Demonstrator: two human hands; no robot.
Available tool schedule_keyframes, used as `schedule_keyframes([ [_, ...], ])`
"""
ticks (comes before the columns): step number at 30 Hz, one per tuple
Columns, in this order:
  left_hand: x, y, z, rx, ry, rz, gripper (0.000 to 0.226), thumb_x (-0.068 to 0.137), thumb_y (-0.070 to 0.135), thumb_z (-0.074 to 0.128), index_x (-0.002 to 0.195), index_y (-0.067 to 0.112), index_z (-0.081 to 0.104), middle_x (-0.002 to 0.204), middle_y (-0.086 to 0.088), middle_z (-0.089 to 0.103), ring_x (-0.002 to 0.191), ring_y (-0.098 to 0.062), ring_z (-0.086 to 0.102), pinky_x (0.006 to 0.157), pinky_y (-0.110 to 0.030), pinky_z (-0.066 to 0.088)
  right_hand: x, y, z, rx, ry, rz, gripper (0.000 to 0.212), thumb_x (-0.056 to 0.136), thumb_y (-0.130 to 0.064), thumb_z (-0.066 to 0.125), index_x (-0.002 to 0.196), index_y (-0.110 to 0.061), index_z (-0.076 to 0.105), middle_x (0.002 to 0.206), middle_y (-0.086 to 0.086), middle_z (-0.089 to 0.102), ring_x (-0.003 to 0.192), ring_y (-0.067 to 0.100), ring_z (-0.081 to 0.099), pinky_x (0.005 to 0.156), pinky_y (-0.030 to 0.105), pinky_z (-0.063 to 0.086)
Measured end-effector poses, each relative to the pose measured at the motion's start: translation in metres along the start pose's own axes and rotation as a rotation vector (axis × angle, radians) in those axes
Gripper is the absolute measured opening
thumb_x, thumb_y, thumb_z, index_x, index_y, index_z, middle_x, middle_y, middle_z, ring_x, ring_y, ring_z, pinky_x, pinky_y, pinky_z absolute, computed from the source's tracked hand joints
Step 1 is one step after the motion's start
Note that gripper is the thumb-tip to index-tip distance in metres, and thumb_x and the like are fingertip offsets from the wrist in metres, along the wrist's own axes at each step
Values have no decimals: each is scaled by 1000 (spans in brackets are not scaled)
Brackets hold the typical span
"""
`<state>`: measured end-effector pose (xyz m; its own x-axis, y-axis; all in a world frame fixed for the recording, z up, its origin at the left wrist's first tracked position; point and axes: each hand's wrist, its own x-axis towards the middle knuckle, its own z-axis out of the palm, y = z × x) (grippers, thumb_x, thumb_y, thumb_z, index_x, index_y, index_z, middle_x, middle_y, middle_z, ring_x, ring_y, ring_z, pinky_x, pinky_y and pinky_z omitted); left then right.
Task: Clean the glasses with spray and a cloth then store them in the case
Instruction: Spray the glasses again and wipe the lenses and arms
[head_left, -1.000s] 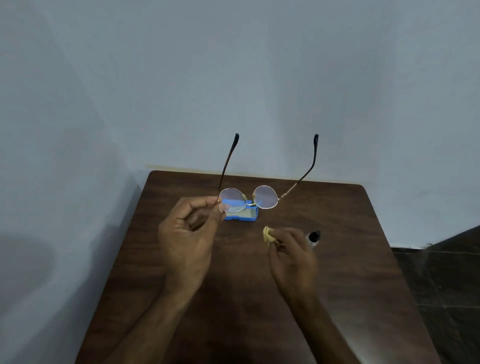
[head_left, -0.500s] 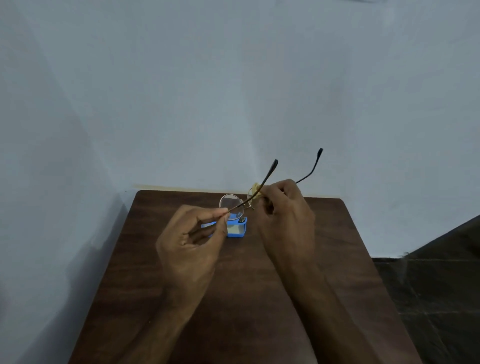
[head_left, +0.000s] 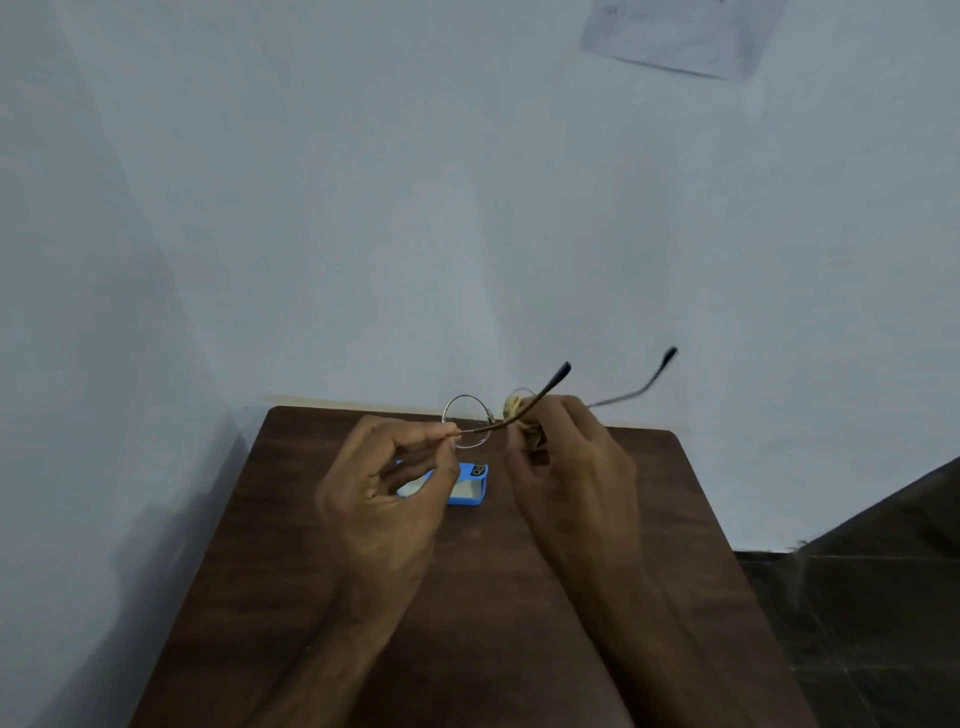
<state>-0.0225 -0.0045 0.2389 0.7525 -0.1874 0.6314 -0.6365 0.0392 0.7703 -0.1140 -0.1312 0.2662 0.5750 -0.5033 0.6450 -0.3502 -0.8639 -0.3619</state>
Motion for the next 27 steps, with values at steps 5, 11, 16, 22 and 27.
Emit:
schedule_keyframes([
  [5, 2, -2, -3, 42, -11, 9, 23, 91, 30, 77, 97, 7, 77, 95, -1, 75, 90, -7, 72, 82, -25, 62, 12, 8, -1, -14, 108, 18, 21, 91, -7, 74, 111, -14, 69, 98, 1, 71, 78, 23, 67, 60, 34, 56],
  [11, 7, 1, -5, 106, 6, 133, 19, 89, 24, 76, 94, 6, 79, 95, 1, 76, 88, -9, 71, 81, -30, 61, 16, -3, -7, 133, -38, -37, 29, 93, -7, 71, 119, -17, 71, 110, -12, 66, 94, 6, 63, 75, 32, 57],
  [16, 6, 3, -5, 82, 17, 117, 9, 89, 13, 81, 94, 8, 78, 96, 6, 74, 89, -6, 71, 81, -30, 62, 27, 6, -3, -24, 108, -31, 27, 85, 2, 78, 107, -14, 74, 104, 1, 67, 77, 20, 66, 60, 32, 56],
  [22, 5, 3, -2, 48, 51, 52, 14, 83, 5, 85, 94, 9, 78, 92, 2, 74, 87, -9, 73, 76, -33, 63, 3, -7, -2, 61, 86, -85, 18, 88, -6, 79, 102, -14, 72, 99, 0, 69, 74, 17, 66, 58, 29, 56],
  [27, 6, 9, -1, 32, 41, 57, 17, 83, 5, 84, 96, 14, 77, 93, 5, 73, 89, -8, 73, 79, -27, 61, 13, 4, -6, 48, 114, -55, 17, 89, -6, 78, 101, -15, 72, 98, -1, 69, 75, 18, 66, 57, 30, 54],
])
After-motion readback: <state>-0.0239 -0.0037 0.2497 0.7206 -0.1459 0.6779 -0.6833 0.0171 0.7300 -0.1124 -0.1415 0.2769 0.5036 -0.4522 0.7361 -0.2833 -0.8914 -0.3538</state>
